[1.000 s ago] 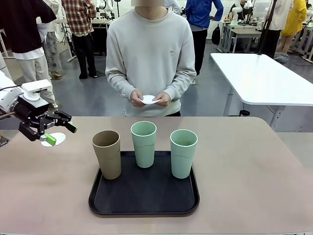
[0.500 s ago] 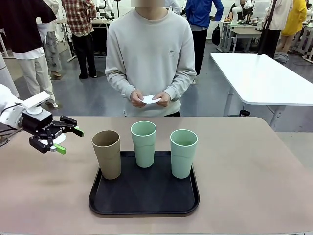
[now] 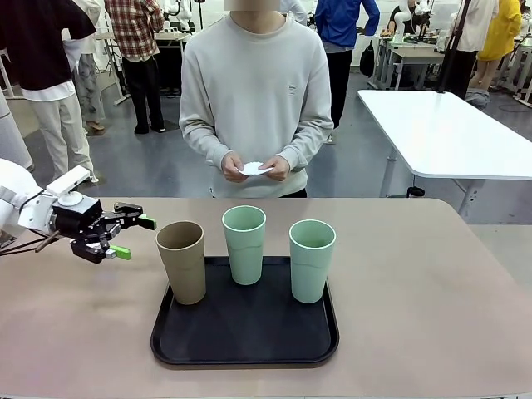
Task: Place coasters on the table and set cups on them.
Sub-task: Pick up one Reusable plastic cup and place it on a coaster set by the human.
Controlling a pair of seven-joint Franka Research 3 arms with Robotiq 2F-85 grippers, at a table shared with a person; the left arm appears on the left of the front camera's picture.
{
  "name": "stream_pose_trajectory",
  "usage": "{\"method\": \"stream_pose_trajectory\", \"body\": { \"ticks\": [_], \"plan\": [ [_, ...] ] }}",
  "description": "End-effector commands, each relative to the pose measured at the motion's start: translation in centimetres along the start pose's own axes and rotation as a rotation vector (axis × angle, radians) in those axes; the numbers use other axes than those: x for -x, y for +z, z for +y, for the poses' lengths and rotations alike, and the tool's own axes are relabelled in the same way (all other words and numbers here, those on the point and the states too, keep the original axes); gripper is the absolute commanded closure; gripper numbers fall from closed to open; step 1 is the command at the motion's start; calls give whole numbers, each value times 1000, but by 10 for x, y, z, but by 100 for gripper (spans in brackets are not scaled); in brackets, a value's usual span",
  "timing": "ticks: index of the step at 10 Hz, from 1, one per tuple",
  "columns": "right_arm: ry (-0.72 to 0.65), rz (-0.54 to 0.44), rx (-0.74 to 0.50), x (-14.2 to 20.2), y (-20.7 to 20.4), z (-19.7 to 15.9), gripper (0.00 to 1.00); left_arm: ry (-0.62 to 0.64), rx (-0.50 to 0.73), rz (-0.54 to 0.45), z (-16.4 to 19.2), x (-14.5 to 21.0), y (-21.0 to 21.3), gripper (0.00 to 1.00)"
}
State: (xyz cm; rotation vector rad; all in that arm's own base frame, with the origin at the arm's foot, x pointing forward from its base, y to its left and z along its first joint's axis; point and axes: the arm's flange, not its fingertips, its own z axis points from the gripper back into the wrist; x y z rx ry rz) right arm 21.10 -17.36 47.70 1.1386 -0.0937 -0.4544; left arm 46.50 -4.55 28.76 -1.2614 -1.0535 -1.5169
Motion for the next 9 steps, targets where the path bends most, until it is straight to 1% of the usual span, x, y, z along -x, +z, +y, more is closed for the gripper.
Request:
{"method": "stream_pose_trajectory", "body": {
  "ticks": [1, 3, 5, 7, 8, 9],
  "plan": [
    [7, 2, -11, 1, 0, -1, 0, 5, -37, -7, 7, 1, -5, 0],
    [7, 2, -11, 1, 0, -1, 0, 82, -24, 45, 12, 1, -15, 0],
    [7, 2, -11, 1, 0, -1, 0, 109, -12, 110, 12, -2, -25, 0],
    [7, 2, -11, 1, 0, -1, 0, 105, 9, 122, 16, -2, -31, 0],
    [7, 2, -11, 1, 0, -1, 0, 107, 58, 117, 21, 3, -37, 0],
    [7, 2, -11, 1, 0, -1, 0, 105, 60, 117, 21, 3, -38, 0]
  ]
}}
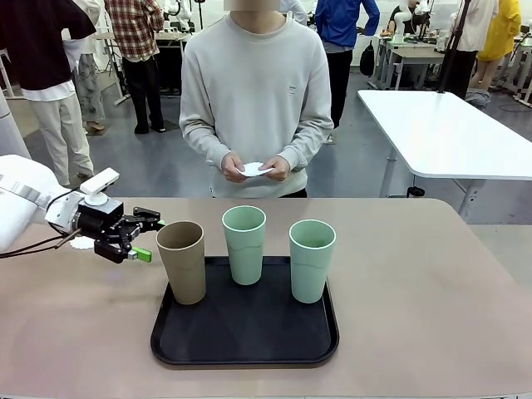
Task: Place coasters on the table and set cups on them.
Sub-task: Pick up one Reusable plastic cup and place it on a coaster set by the human.
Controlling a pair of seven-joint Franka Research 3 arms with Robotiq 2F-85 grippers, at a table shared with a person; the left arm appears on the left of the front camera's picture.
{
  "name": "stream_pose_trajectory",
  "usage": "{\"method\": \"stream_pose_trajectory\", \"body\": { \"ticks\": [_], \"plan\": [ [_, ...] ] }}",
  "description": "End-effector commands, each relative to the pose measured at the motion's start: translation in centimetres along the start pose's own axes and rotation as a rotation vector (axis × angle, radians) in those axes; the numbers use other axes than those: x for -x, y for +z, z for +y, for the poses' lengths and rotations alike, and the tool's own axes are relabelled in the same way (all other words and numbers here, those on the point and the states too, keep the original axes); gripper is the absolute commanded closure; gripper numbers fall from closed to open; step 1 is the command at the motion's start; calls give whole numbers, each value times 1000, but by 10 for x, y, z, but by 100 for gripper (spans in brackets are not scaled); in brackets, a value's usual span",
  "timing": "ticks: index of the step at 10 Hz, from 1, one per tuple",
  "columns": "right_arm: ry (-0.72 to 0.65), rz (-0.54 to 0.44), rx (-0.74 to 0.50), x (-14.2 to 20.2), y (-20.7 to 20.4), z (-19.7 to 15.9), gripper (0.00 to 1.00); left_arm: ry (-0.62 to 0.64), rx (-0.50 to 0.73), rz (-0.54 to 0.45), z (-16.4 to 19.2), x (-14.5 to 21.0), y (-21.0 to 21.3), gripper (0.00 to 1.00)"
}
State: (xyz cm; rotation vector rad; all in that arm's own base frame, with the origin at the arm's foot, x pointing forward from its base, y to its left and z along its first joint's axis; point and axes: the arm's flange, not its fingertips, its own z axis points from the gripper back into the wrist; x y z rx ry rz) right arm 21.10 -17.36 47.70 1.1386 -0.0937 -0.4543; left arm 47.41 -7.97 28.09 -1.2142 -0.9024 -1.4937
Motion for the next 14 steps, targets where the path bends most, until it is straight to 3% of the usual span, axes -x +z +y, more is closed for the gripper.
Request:
{"method": "stream_pose_trajectory", "body": {
  "ticks": [1, 14],
  "plan": [
    [7, 2, -11, 1, 0, -1, 0, -3, 60, 18, 4, -1, -7, 0],
    [7, 2, -11, 1, 0, -1, 0, -13, 197, 26, 27, 8, -40, 0]
  ]
}}
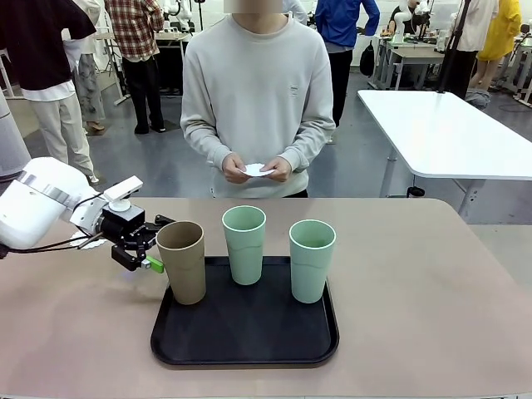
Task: Place coasters on the table and set cups on them.
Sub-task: Pick up one Reusable plastic cup and place it on a coaster set by the human.
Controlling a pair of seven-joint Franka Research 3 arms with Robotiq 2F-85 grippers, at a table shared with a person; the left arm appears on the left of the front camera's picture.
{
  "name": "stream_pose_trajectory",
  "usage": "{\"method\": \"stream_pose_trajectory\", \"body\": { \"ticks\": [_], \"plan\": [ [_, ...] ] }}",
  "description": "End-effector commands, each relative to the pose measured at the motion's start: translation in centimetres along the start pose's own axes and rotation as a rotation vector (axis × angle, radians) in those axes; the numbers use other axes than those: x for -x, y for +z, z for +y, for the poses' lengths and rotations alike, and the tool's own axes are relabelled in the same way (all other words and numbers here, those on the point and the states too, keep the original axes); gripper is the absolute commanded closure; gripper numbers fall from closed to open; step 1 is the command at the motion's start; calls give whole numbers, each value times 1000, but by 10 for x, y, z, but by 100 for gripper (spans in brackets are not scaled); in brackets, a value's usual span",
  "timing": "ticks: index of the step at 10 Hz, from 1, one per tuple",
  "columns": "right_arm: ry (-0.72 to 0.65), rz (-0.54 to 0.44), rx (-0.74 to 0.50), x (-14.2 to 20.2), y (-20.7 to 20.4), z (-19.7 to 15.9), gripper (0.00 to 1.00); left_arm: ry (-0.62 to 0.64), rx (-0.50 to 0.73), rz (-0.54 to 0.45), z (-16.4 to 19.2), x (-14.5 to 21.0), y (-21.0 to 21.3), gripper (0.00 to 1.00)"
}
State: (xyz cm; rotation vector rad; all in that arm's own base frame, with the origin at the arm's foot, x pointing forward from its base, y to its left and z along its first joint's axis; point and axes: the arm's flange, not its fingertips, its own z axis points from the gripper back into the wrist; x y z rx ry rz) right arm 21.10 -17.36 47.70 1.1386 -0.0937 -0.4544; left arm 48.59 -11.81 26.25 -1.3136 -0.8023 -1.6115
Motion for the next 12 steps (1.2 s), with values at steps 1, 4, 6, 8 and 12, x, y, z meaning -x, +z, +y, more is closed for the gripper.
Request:
{"method": "stream_pose_trajectory", "body": {
  "ticks": [1, 4, 6, 8, 12],
  "plan": [
    [7, 2, -11, 1, 0, -1, 0, 12, 46, 19, 6, -1, -4, 0],
    [7, 2, -11, 1, 0, -1, 0, 16, 68, 32, 11, 0, -16, 0],
    [7, 2, -11, 1, 0, -1, 0, 23, 92, 40, 16, 2, -25, 0],
    [7, 2, -11, 1, 0, -1, 0, 26, 108, 46, 19, 2, -31, 0],
    [7, 2, -11, 1, 0, -1, 0, 47, 156, 51, 19, 6, -40, 0]
  ]
}}
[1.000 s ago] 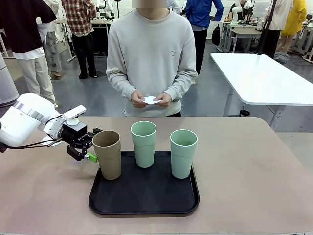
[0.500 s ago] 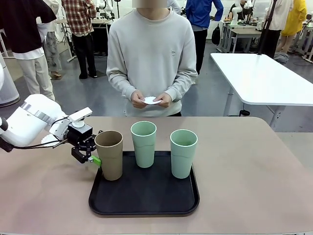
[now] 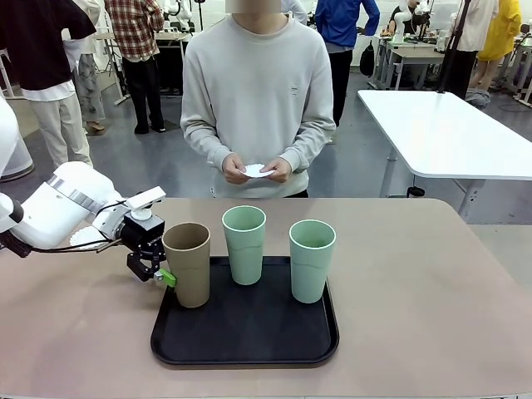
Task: Place coasters on the table and set cups on them.
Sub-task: Pick up one Reusable plastic cup and place it on a coaster set by the human.
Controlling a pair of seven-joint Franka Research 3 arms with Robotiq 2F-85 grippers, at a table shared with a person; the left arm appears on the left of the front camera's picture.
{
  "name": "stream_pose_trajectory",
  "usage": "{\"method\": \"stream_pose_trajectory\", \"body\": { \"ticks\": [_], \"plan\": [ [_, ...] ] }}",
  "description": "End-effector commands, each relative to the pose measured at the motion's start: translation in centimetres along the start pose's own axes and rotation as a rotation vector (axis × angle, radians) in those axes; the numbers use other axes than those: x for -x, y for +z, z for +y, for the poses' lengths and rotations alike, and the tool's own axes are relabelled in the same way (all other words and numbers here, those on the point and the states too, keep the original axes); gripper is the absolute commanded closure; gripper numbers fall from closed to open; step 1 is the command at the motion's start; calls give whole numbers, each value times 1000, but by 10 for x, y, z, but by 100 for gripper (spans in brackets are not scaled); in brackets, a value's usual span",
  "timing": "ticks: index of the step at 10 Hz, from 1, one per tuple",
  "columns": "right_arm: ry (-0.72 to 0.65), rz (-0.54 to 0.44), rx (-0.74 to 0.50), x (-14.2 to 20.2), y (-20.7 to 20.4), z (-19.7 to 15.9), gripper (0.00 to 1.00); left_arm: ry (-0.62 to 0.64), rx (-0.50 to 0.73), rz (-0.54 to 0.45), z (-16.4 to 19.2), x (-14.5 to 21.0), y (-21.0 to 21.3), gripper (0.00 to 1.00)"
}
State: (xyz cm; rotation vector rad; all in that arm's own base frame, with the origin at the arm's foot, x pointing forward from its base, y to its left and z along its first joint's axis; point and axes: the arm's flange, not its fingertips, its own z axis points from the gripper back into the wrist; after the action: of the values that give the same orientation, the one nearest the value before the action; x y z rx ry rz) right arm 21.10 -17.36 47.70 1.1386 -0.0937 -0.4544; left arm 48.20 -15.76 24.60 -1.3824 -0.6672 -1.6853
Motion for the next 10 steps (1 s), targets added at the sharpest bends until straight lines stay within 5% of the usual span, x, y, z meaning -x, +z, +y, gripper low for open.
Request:
{"method": "stream_pose_trajectory", "body": {
  "ticks": [1, 9, 10],
  "plan": [
    [7, 2, -11, 1, 0, -1, 0, 26, 32, 15, 5, -1, 1, 0],
    [7, 2, -11, 1, 0, -1, 0, -6, 139, 13, 3, -2, -19, 0],
    [7, 2, -11, 1, 0, -1, 0, -28, 142, 13, 3, -3, -19, 58]
  ]
}}
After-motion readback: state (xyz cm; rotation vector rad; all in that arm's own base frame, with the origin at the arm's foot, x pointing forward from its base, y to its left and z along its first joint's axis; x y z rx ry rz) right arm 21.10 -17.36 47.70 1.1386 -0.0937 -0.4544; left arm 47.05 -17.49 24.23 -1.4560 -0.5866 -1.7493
